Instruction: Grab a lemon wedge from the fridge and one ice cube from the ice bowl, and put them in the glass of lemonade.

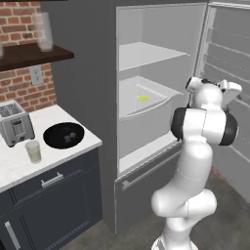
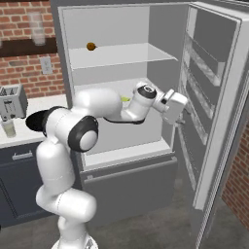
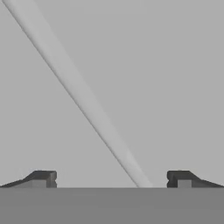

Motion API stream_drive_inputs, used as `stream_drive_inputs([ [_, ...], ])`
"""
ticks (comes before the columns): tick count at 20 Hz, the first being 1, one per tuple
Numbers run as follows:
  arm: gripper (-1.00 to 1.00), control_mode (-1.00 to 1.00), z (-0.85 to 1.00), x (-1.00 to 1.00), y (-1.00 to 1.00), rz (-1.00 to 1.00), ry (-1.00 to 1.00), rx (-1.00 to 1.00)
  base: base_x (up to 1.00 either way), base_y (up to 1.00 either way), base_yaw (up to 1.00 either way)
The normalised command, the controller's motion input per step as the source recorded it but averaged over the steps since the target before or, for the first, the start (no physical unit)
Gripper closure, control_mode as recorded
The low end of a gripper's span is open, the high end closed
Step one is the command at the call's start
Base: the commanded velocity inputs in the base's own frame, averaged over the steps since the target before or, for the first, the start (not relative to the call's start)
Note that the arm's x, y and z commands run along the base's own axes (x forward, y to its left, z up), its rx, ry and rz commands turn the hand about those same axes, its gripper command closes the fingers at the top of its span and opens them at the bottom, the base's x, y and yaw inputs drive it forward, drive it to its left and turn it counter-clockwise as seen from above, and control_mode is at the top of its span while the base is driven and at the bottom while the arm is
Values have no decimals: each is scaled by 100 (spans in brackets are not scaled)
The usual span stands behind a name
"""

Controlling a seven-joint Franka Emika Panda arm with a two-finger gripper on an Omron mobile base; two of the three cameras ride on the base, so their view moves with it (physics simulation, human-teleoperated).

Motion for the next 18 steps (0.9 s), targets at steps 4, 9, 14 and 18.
stream_drive_inputs([
  [4, -100, -100, -3, 0, -70, 0, -1, 0, 0, 0, 0],
  [9, -100, -100, 1, -4, -48, 0, -4, 0, 0, 0, 0],
  [14, -100, -100, 1, -2, -28, 0, -6, 0, 0, 0, 0],
  [18, -100, -100, 0, 6, -53, 1, -6, 0, 0, 0, 0],
])
